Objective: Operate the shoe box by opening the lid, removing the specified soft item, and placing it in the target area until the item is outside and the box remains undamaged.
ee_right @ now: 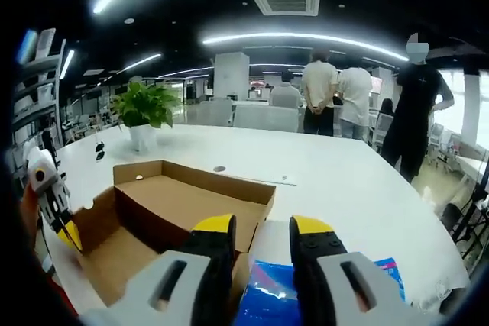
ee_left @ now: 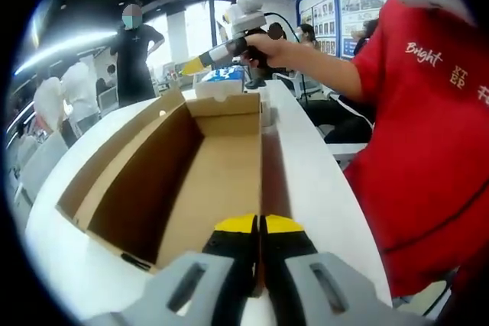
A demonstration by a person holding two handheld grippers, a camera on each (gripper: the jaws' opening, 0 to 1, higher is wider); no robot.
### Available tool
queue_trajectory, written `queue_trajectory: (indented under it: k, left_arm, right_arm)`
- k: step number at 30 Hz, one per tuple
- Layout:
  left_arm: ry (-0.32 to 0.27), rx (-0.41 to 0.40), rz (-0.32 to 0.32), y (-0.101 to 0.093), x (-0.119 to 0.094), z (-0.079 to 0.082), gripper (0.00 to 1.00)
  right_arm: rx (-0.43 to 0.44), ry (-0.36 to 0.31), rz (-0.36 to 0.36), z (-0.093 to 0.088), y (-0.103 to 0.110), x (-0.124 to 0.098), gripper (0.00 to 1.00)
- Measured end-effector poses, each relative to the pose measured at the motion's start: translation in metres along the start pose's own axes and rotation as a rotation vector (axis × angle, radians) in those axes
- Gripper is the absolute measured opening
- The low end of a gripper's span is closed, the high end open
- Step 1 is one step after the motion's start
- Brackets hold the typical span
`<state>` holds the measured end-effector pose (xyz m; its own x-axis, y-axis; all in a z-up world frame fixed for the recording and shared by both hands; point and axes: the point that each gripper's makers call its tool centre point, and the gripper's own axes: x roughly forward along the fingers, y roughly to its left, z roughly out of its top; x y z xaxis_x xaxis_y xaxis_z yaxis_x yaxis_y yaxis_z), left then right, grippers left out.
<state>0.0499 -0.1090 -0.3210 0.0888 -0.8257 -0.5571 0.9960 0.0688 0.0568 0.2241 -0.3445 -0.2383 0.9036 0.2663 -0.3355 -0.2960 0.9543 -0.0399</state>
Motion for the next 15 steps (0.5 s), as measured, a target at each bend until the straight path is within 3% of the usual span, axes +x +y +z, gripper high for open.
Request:
queue_trajectory:
  k: [7, 10, 15]
  left_arm:
    - [-0.023, -0.002, 0.008, 0.001, 0.000, 0.002, 0.02]
    - [-0.023, -0.003, 0.006, 0.001, 0.000, 0.002, 0.02]
    - [-0.028, -0.011, 0.001, 0.002, 0.001, 0.003, 0.01]
  right_arm:
    - [-0.022, 0.019, 0.052, 0.005, 0.011, 0.012, 0.26]
    - [-0.036, 0.061, 0.060, -0.002, 0.011, 0.018, 0.24]
    - [-0.034, 0.078, 0.053, -0.001, 0.006, 0.029, 0.23]
